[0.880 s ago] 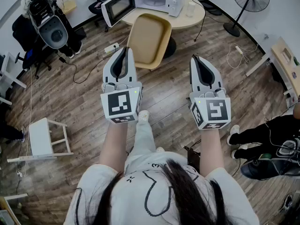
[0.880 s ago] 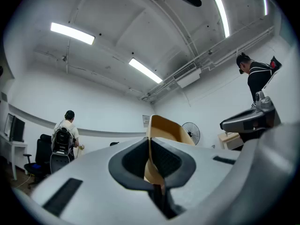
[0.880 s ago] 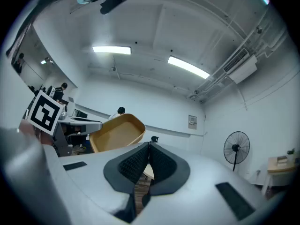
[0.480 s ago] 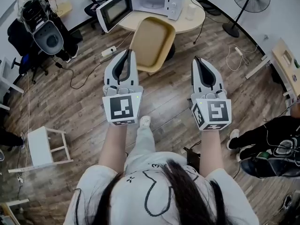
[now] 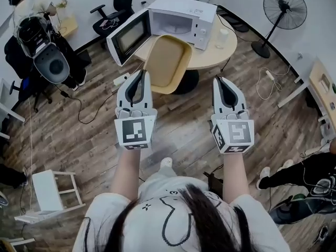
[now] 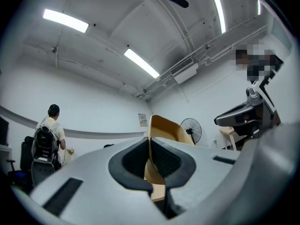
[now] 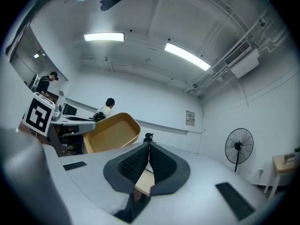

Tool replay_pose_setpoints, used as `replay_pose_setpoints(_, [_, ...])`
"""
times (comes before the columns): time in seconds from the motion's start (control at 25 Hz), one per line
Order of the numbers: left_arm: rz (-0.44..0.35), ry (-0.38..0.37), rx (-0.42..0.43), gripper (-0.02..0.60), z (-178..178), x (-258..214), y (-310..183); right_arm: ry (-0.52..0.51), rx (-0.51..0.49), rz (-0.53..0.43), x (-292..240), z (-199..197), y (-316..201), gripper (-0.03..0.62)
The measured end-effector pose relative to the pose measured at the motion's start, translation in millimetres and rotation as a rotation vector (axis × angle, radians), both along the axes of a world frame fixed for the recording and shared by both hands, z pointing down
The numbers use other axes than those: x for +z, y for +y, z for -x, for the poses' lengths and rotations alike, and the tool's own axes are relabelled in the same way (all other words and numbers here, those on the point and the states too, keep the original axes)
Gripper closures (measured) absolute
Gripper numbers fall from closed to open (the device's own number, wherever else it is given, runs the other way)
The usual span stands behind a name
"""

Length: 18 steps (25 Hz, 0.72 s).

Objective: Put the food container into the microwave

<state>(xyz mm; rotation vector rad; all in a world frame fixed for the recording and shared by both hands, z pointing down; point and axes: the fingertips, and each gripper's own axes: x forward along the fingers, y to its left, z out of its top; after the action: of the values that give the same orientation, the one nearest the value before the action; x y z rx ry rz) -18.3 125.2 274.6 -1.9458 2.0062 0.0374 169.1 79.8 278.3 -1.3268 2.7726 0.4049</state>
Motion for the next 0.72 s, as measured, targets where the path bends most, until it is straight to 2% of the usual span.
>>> replay_pose_setpoints(0.28, [0.042,0.053,0.033,0.561,54.5,5.5,-93.6,-0.007,0.043,0.019,-3.5,44.3,-83.9,0.563])
replay_pose_setpoints(0.72, [0.132,0.145,0.021,0.561,96.5,42.9,-177.1,-0.014,0.077,0.087,24.4,66.5,-165.9,0.563])
